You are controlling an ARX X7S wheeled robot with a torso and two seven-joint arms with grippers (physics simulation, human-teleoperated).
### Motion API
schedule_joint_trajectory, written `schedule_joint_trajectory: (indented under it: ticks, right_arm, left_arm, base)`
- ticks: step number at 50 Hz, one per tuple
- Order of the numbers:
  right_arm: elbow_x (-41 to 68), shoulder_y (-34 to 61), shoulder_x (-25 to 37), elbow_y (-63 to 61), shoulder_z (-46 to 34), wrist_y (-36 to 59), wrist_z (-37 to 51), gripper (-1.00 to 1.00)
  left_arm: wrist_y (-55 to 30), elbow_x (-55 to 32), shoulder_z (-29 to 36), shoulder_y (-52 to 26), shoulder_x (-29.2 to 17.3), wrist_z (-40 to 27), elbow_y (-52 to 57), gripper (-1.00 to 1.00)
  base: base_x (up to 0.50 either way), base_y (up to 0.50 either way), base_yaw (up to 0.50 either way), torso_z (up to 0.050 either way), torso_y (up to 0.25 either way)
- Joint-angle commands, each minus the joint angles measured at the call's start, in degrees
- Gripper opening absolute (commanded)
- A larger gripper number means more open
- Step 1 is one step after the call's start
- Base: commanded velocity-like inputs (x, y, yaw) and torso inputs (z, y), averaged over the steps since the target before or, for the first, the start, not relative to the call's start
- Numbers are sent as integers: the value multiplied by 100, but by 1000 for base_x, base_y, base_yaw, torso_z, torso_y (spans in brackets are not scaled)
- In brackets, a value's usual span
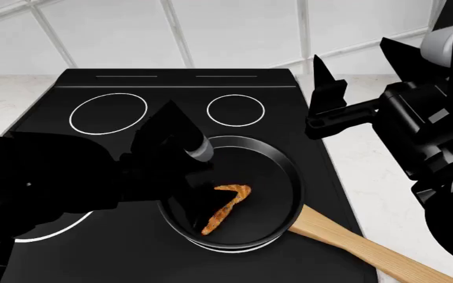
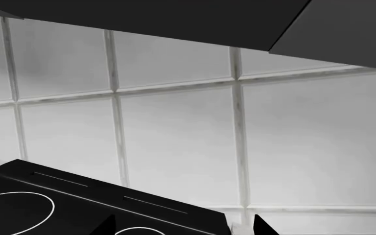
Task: Pick the croissant and place it on the pan. Then turn on the stove to warm the croissant.
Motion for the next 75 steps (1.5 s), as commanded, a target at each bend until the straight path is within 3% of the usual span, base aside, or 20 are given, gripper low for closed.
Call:
schedule_joint_trajectory:
  ticks: [1, 17, 33, 39, 54, 60, 75]
  right_arm:
    - [-27, -58, 26, 4, 0, -71, -27, 100]
    - [51, -56, 45, -35, -11, -91, 62, 100]
    - [215, -58, 28, -52, -25, -159, 3, 100]
    - [336, -91, 64, -254, 51, -185, 176, 100]
    - [1143, 6, 92, -583, 102, -122, 988, 100]
    - [1387, -8, 140, -699, 119, -148, 1182, 100]
    - [1626, 22, 181, -897, 193, -292, 1410, 100]
  left_arm:
    - [26, 48, 114, -52, -17, 68, -21, 100]
    - [84, -90, -66, -161, -79, -50, 79, 100]
    - [587, -236, -737, -274, -286, -315, 512, 100]
    - [811, -355, -1183, -78, -478, -821, 846, 100]
    - [1325, -471, -2529, 650, -891, -3349, 2314, 100]
    - [1565, 34, -2689, 993, -1067, -3741, 2858, 100]
    - [1696, 65, -3178, 2163, -1502, -4506, 3710, 100]
  base:
    - [0, 0, 0, 0, 0]
    - [0, 0, 0, 0, 0]
    - [0, 0, 0, 0, 0]
    - [0, 0, 0, 0, 0]
    - [0, 0, 0, 0, 0]
    - [0, 0, 0, 0, 0]
    - [0, 0, 0, 0, 0]
